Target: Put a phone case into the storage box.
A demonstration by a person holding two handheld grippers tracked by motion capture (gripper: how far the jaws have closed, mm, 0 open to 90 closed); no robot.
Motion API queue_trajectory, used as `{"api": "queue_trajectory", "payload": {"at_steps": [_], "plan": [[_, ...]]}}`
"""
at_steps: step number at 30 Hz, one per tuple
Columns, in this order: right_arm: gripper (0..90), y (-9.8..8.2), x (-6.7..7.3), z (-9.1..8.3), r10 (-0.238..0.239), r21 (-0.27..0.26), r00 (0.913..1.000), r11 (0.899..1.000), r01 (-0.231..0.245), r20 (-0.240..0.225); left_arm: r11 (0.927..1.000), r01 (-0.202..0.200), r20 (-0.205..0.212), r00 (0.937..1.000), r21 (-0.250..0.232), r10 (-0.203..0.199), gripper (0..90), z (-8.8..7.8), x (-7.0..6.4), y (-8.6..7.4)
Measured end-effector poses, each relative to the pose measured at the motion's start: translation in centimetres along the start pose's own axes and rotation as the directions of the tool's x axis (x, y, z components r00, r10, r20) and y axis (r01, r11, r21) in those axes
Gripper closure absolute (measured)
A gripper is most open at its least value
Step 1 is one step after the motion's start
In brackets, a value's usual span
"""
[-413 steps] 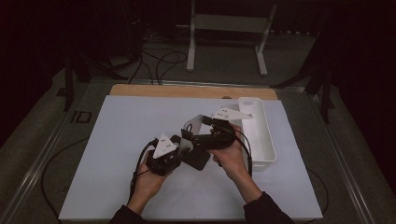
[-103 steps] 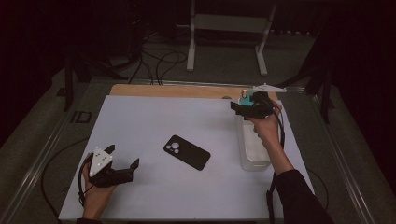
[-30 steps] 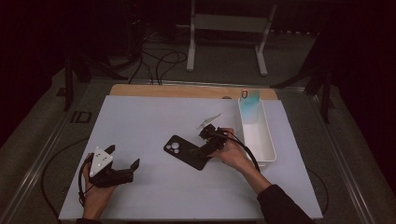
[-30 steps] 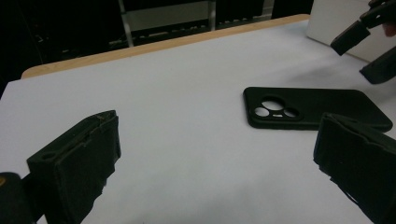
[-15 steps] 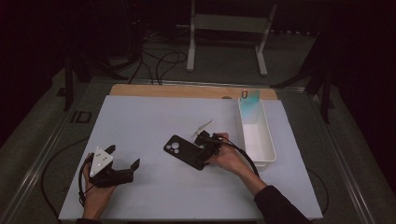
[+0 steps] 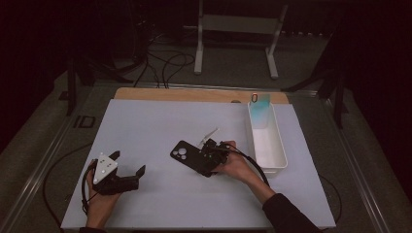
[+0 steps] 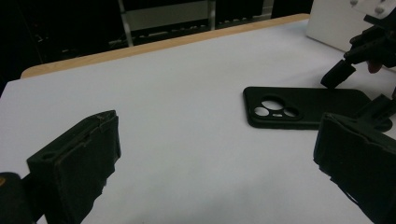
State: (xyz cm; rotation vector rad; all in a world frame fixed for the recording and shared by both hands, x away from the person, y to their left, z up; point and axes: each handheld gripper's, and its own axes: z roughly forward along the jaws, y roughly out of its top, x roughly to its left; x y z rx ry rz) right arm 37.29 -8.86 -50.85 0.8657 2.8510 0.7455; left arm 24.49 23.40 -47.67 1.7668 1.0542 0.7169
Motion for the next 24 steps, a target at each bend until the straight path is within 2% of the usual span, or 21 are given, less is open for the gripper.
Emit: {"api": "queue_trajectory", "payload": {"at_steps": [2,6,13,19,22,24], "plan": [[8.4,-0.1,0.1,0.2,-0.018,0.015,0.9998,1.0,0.018,0.004,1.0,-0.001,0.001,1.0,0.0,0.001,1.3,0.0,0.0,0.0],[8.5,-0.1,0.1,0.1,-0.012,0.015,0.9999,1.0,0.012,0.002,1.0,0.0,0.001,1.0,0.003,0.0,1.3,0.0,0.0,0.0],[10.7,-0.2,0.7,0.2,-0.07,0.039,0.9967,0.997,0.068,0.041,1.0,0.0,0.002,1.0,0.004,0.0,1.2,0.0,0.0,0.0],[13.8,-0.1,1.0,0.0,-0.06,0.057,0.9974,0.997,0.057,0.041,1.0,-0.001,0.002,1.0,0.005,0.001,1.3,0.0,-0.1,0.0],[14.7,-0.2,1.1,-0.1,-0.072,0.061,0.9964,0.996,0.069,0.045,1.0,0.0,0.002,1.0,0.003,0.0,1.3,0.0,0.0,0.0],[15.0,-0.3,1.2,-0.1,-0.062,0.048,0.9972,0.997,0.06,0.042,1.0,0.001,0.002,1.0,0.004,-0.001,1.3,0.0,0.0,0.0]]}}
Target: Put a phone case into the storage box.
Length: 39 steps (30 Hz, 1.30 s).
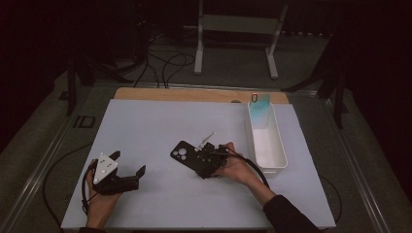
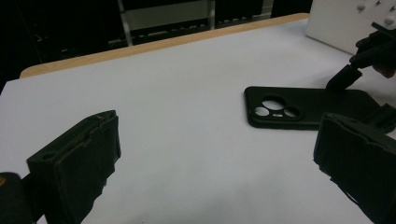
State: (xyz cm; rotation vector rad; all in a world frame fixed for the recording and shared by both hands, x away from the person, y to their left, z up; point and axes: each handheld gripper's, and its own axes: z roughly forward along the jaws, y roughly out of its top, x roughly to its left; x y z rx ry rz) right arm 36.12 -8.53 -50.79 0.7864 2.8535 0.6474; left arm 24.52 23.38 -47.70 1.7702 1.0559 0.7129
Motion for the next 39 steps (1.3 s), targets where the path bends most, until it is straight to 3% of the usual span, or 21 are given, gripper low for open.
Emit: {"api": "queue_trajectory", "payload": {"at_steps": [8,17,31,39], "plan": [[15.3,-0.1,0.0,-1.2,0.022,-0.087,0.9993,0.996,-0.025,-0.031,1.0,0.002,0.013,0.9999,0.002,-0.002,1.3,0.1,-0.1,0.1],[15.1,0.0,0.2,-2.9,0.047,-0.172,0.9974,0.984,-0.055,-0.054,0.9995,0.03,0.032,0.999,-0.01,-0.03,1.3,-0.1,-0.2,0.4],[15.0,0.2,0.7,-5.3,0.07,-0.321,0.9966,0.944,-0.08,-0.044,0.9982,0.059,0.054,0.9968,0.0,-0.059,1.2,-0.1,-0.6,1.1],[14.9,0.5,0.9,-6.3,0.082,-0.393,0.9956,0.915,-0.093,-0.046,0.9983,0.059,0.065,0.9962,0.0,-0.058,1.2,-0.3,-1.0,1.9]]}}
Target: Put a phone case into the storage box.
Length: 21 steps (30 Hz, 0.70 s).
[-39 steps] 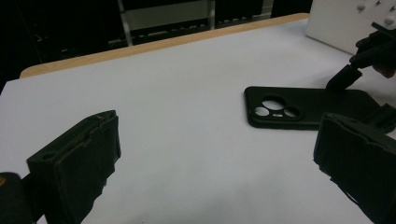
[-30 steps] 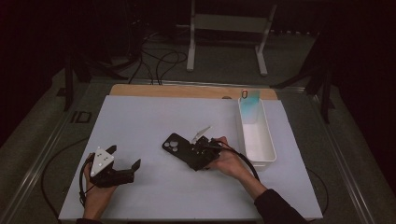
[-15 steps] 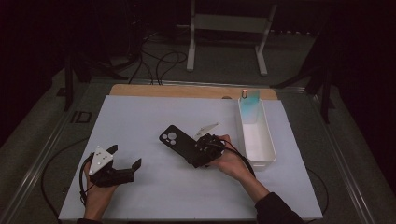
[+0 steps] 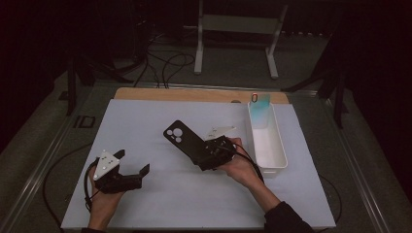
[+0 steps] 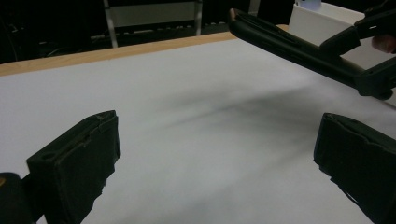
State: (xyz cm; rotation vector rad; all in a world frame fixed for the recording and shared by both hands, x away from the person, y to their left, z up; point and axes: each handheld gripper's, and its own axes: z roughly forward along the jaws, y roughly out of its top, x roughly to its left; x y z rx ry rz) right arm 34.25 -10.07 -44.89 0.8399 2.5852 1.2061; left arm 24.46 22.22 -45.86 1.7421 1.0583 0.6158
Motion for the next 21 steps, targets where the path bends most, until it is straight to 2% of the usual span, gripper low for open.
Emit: {"api": "queue_trajectory", "payload": {"at_steps": [9,14,21], "plan": [[14.7,0.5,0.7,-0.1,-0.002,-0.066,1.0,0.998,0.002,0.0,0.9999,-0.005,0.01,0.9999,0.013,0.004,1.2,-0.1,-0.3,1.0],[14.7,0.9,1.1,-0.5,-0.006,-0.095,1.0,0.995,0.006,0.007,0.9999,0.006,0.018,0.9998,0.009,-0.006,1.2,0.0,-0.4,1.8],[14.6,1.0,1.7,-0.7,-0.02,-0.111,0.9997,0.994,0.019,-0.013,1.0,-0.001,0.045,0.999,0.008,0.0,1.2,0.4,-1.0,3.1]]}}
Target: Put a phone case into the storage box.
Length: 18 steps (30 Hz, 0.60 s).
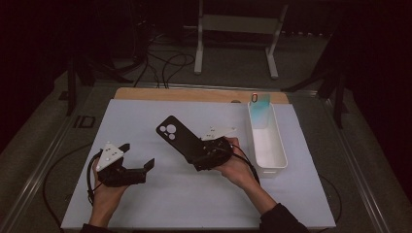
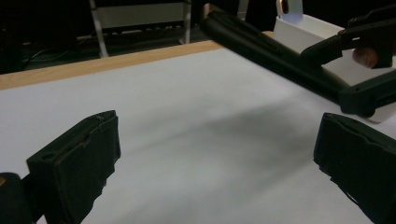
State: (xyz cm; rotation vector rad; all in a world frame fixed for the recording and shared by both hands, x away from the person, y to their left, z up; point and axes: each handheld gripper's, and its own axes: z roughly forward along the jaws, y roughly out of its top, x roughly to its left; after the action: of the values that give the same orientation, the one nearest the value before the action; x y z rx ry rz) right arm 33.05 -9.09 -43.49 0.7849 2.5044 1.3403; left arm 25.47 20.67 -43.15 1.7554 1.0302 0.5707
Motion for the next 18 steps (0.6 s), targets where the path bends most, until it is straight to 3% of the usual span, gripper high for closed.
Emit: {"api": "queue_trajectory", "payload": {"at_steps": [18], "plan": [[14.5,0.5,1.6,-0.2,-0.027,-0.074,0.9995,0.997,0.026,-0.014,0.9994,0.029,0.056,0.998,-0.017,-0.028,5.3,1.7,-1.4,2.6]]}}
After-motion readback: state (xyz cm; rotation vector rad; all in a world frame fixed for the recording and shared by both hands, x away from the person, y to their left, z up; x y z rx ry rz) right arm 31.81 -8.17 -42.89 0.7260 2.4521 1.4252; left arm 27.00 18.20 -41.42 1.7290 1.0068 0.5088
